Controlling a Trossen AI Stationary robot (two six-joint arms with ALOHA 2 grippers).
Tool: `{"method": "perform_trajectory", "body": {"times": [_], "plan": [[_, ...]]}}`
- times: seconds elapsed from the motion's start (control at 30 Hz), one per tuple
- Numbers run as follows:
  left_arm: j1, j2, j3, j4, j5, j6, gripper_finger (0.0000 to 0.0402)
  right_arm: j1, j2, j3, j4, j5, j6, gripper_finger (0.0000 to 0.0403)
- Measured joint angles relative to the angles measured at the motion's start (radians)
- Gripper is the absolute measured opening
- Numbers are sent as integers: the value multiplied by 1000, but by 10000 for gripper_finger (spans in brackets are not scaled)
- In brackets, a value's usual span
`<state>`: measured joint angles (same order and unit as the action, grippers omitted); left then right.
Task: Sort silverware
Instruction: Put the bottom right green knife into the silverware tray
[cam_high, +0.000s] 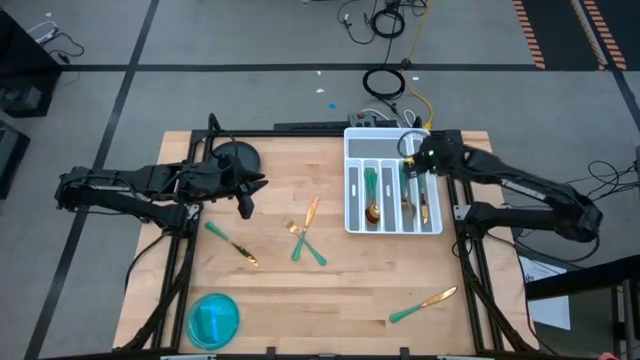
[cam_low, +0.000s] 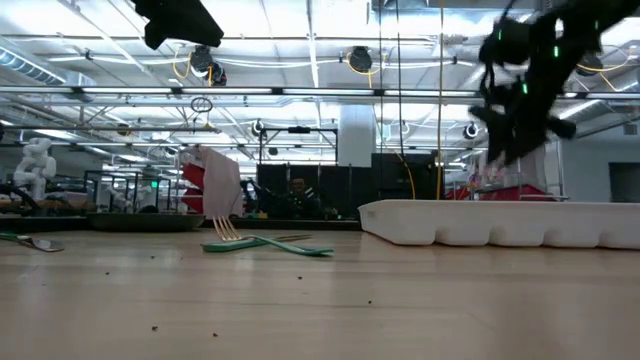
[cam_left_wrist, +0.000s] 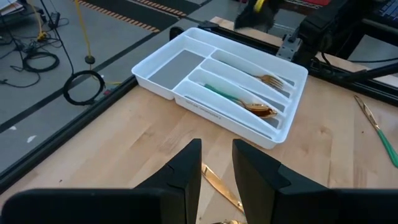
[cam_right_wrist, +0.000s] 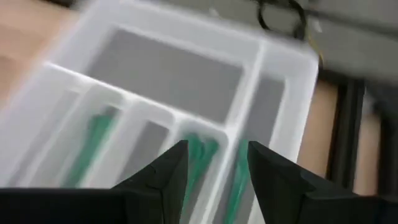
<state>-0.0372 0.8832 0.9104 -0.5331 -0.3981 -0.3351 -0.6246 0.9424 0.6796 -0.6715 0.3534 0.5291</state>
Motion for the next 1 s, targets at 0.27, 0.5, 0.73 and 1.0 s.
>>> {"method": "perform_trajectory", "body": {"times": [0.27,0.5,0.73,1.0], "plan": [[0,0,0,0,0,-1,97,98,-60,284,-183,-297,-243,158],[0,0,0,0,0,-25,97,385,-25,325,-292,-465,-177,158],[0,0,0,0,-1,-52,97,793,127,324,-334,-460,-91,158],[0,0,0,0,-1,-53,97,1146,305,324,-306,-403,49,158]]}}
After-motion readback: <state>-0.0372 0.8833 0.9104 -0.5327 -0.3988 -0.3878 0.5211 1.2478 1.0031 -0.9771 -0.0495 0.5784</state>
